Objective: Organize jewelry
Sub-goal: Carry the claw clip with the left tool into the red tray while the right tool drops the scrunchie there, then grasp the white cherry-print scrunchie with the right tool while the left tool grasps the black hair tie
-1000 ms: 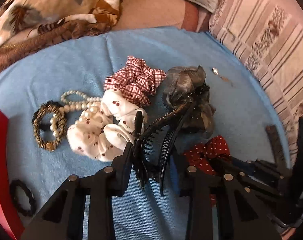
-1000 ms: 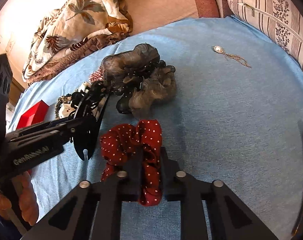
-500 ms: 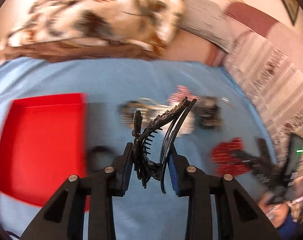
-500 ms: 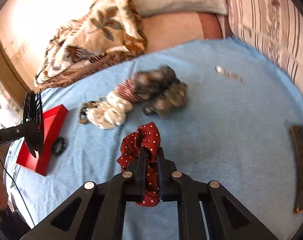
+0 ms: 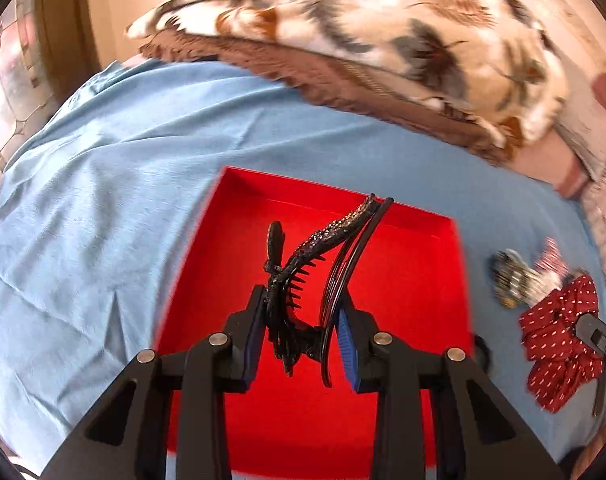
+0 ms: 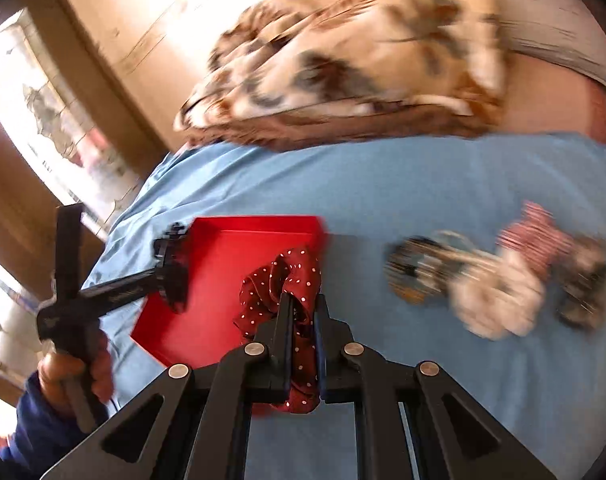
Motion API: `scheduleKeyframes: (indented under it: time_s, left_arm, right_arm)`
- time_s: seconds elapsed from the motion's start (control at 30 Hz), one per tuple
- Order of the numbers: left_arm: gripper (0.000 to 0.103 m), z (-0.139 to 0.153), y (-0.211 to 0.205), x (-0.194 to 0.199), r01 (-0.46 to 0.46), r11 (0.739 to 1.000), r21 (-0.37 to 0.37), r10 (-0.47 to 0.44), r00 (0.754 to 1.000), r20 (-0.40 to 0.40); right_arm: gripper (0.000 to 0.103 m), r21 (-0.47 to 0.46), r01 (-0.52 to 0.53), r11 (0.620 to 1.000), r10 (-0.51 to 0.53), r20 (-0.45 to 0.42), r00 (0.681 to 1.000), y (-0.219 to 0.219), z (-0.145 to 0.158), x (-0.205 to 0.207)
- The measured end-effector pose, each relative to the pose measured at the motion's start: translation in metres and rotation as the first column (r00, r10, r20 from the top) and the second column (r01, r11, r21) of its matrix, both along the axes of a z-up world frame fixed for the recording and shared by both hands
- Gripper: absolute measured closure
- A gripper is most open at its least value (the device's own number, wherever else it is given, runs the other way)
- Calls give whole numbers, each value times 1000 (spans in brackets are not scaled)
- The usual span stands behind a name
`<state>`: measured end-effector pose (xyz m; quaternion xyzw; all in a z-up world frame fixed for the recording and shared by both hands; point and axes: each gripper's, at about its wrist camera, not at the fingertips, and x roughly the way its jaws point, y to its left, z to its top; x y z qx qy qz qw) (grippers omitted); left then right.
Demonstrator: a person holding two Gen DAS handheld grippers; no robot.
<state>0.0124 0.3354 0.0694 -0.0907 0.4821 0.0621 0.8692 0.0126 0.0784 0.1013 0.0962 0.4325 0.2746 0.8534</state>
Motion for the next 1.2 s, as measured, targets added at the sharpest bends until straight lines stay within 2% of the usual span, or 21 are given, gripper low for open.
scheduleKeyframes:
  time_s: [0.23,0.47,0.6,0.63,0.67,0.7,0.73,0.77,0.93,0.97,1.07,1.2]
  left_arm:
    - [71,-27,34,39,-67,998,-13,66,996,-51]
    - [71,-31,55,50,-81,996,-48,79,996,-45]
    - [63,-30,55,51,-67,996,-57,66,997,-28]
    - [61,-27,54,49,-66,996,-65,65,998,-17]
    - [56,-25,54,48,-65,995,-76,65,998,-5]
    - [51,-22,54,46,-67,994,-82,68,998,5]
    - [50,-17,54,43,-71,994,-86,73,997,17]
    - [49,-14,54,41,-72,993,-89,75,997,26]
    - [49,15,51,23,-86,994,-62,90,993,71]
    - [49,22,48,17,-85,995,-50,89,993,82]
    - [47,41,30,-4,-60,998,-26,62,992,111]
    - [41,51,-13,-28,24,999,-22,-21,992,126]
  right_arm:
    - [93,20,-89,996,91,-95,991,100,-40,61]
    - [93,15,-99,995,100,-127,987,139,-72,90]
    - [89,-21,-114,993,112,-91,990,150,-72,88]
    - [86,-35,-114,993,111,-78,991,150,-71,86]
    - [76,-44,-113,993,110,-67,992,151,-70,86]
    - [70,-53,-109,993,106,-58,993,151,-68,86]
    - [61,-57,-104,993,101,-51,994,150,-67,86]
    - [57,-58,-97,994,94,-40,995,148,-64,86]
    - [54,-45,-69,997,69,-4,998,121,-39,78]
    - [50,-41,-65,997,65,5,998,114,-34,74]
    - [38,-52,-34,998,36,49,998,77,-18,56]
    - [36,-71,29,997,-25,66,998,10,-12,27]
